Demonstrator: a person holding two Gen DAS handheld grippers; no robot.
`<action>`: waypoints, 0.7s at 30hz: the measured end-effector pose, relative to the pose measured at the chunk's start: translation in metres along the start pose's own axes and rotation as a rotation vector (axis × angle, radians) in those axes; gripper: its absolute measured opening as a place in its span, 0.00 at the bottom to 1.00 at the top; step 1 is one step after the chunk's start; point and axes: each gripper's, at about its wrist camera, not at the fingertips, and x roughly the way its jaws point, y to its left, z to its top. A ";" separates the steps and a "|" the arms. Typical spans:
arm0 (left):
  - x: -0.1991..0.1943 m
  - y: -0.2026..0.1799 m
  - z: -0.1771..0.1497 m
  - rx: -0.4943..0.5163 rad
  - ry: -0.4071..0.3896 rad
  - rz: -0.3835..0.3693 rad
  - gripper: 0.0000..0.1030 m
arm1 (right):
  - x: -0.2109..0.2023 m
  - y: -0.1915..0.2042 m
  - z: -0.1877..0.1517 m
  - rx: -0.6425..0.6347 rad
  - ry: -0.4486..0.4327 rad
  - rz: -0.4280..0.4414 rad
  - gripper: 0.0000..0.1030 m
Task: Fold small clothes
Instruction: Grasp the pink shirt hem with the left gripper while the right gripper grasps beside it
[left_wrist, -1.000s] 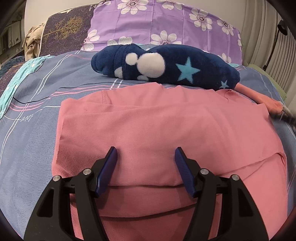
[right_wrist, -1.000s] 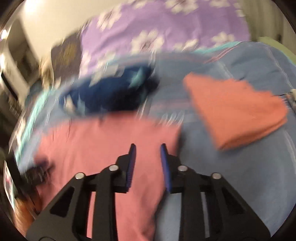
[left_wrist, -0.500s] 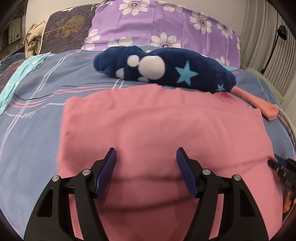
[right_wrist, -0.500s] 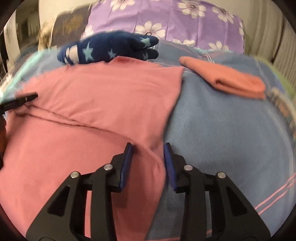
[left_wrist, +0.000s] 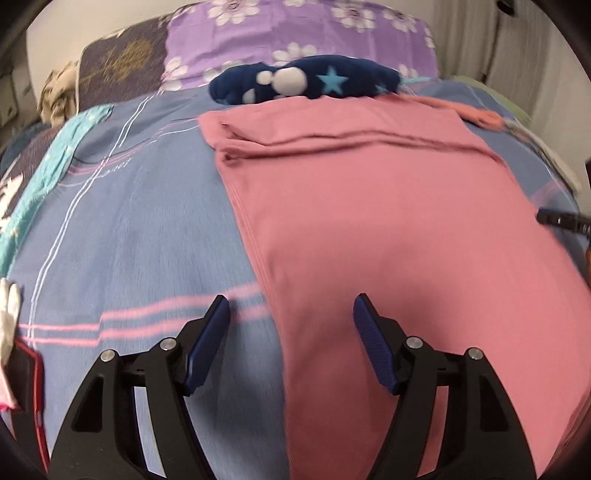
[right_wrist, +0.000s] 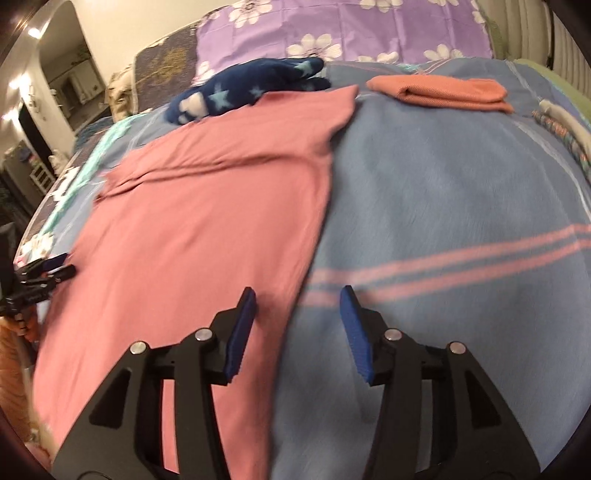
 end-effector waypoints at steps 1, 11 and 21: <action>-0.006 -0.002 -0.007 0.002 0.002 -0.001 0.69 | -0.005 0.003 -0.009 -0.003 0.002 0.011 0.48; -0.052 0.002 -0.077 -0.089 -0.035 -0.166 0.69 | -0.068 -0.005 -0.088 0.138 0.020 0.169 0.39; -0.092 0.008 -0.132 -0.092 -0.047 -0.324 0.65 | -0.088 -0.016 -0.125 0.245 0.101 0.372 0.36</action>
